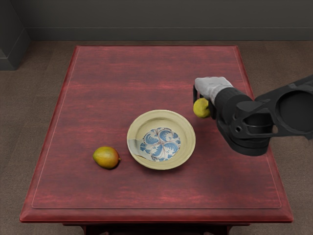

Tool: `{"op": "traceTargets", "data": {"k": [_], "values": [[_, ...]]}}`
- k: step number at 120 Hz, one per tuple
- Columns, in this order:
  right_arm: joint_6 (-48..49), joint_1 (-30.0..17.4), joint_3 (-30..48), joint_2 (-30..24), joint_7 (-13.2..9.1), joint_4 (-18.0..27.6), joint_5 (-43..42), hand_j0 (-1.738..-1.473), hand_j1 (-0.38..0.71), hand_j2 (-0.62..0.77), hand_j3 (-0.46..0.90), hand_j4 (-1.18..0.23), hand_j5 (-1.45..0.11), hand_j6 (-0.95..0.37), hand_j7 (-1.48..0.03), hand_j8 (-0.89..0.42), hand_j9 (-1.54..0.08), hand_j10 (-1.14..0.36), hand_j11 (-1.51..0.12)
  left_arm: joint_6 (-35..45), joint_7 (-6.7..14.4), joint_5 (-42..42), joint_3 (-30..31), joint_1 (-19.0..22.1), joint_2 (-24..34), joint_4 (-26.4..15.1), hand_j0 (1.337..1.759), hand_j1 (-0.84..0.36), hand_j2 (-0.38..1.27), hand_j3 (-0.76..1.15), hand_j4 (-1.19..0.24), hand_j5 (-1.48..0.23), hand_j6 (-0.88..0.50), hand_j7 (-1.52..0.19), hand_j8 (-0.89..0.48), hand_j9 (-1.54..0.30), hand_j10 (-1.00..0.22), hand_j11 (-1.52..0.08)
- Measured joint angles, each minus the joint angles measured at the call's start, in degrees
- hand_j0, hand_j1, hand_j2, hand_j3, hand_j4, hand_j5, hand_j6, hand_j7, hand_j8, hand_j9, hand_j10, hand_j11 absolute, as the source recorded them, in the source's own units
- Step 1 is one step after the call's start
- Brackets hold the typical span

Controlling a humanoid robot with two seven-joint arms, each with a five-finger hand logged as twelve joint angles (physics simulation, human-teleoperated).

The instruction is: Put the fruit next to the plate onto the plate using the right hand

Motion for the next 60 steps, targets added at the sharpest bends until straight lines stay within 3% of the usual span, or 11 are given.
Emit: {"op": "traceTargets", "data": {"k": [28, 60], "values": [[0.0, 0.6, 3.0, 3.0, 0.0, 0.0, 1.4, -1.653, 0.20, 0.22, 0.00, -0.65, -0.96, -0.52, -0.93, -0.64, -0.94, -0.71, -0.94, 0.0, 0.0, 0.0, 0.0, 0.1, 0.0, 0.0, 1.658, 0.35, 0.00, 0.00, 0.00, 0.00, 0.00, 0.00, 0.00, 0.00, 0.00, 0.00], [0.0, 0.7, 5.6, 7.4, 0.0, -0.1, 2.8, -1.654, 0.22, 0.28, 0.00, -0.65, -0.96, -0.52, -0.93, -0.64, -0.94, -0.71, -0.94, 0.0, 0.0, 0.0, 0.0, 0.2, 0.0, 0.0, 1.658, 0.35, 0.00, 0.00, 0.00, 0.00, 0.00, 0.00, 0.00, 0.00, 0.00, 0.00]]}}
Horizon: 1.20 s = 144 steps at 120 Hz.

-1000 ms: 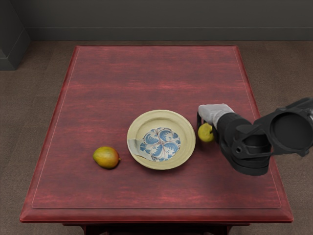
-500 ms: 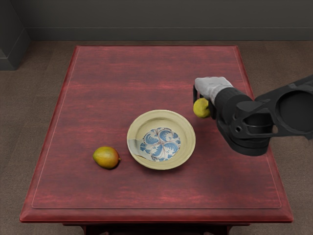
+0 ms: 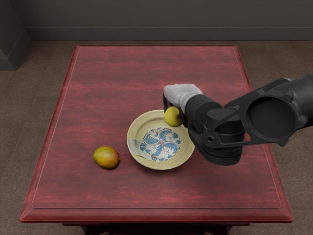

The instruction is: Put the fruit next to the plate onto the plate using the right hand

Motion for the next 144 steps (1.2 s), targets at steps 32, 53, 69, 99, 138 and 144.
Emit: {"op": "traceTargets", "data": {"k": [32, 53, 69, 99, 138, 144], "values": [[0.0, 0.4, 1.9, 4.8, 0.0, -0.4, 0.9, -1.656, 0.27, 0.43, 0.00, -0.66, -0.95, -0.53, -0.93, -0.65, -0.94, -0.71, -0.94, 0.0, 0.0, 0.0, -0.2, 0.6, 0.0, 0.0, 1.658, 0.35, 0.00, 0.00, 0.00, 0.00, 0.00, 0.00, 0.00, 0.00, 0.00, 0.00], [-0.1, -0.3, 2.1, 5.8, 0.0, -1.4, 0.8, -1.657, -0.02, 0.22, 0.00, -0.35, -0.49, -0.28, -0.48, -0.34, -0.49, -0.37, -0.49, 0.0, 0.0, 0.0, -0.2, 0.4, 0.0, 0.0, 1.658, 0.35, 0.00, 0.00, 0.00, 0.00, 0.00, 0.00, 0.00, 0.00, 0.00, 0.00], [-0.1, -2.5, 5.2, 4.5, 0.0, -3.7, 1.9, -1.658, -0.18, 0.11, 0.00, -0.18, -0.25, -0.15, -0.25, -0.18, -0.25, -0.19, -0.25, 0.0, 0.0, 0.0, -0.2, -0.3, 0.0, 0.0, 1.658, 0.35, 0.00, 0.00, 0.00, 0.00, 0.00, 0.00, 0.00, 0.00, 0.00, 0.00], [37.1, -38.8, 57.7, -13.0, 0.0, -17.1, 20.9, -1.658, -0.30, 0.03, 0.00, -0.05, -0.07, -0.04, -0.07, -0.05, -0.07, -0.06, -0.07, 0.0, 0.0, 0.0, 0.0, -0.4, 0.0, 0.0, 1.658, 0.35, 0.00, 0.00, 0.00, 0.00, 0.00, 0.00, 0.00, 0.00, 0.00, 0.00], [68.2, -62.6, 77.2, -37.1, 0.0, -20.2, 55.2, -1.658, -0.34, 0.01, 0.00, -0.01, -0.02, -0.01, -0.01, -0.01, -0.02, -0.01, -0.02, 0.0, 0.0, 0.0, 0.2, -0.4, 0.0, 0.0, 1.658, 0.35, 0.00, 0.00, 0.00, 0.00, 0.00, 0.00, 0.00, 0.00, 0.00, 0.00], [68.8, -64.1, 77.5, -40.3, 0.0, -20.3, 57.1, -1.658, -0.34, 0.01, 0.00, -0.01, -0.01, 0.00, -0.01, -0.01, -0.01, -0.01, -0.01, 0.0, 0.0, 0.0, 0.2, -0.4, 0.0, 0.0, 1.658, 0.35, 0.00, 0.00, 0.00, 0.00, 0.00, 0.00, 0.00, 0.00, 0.00, 0.00]]}}
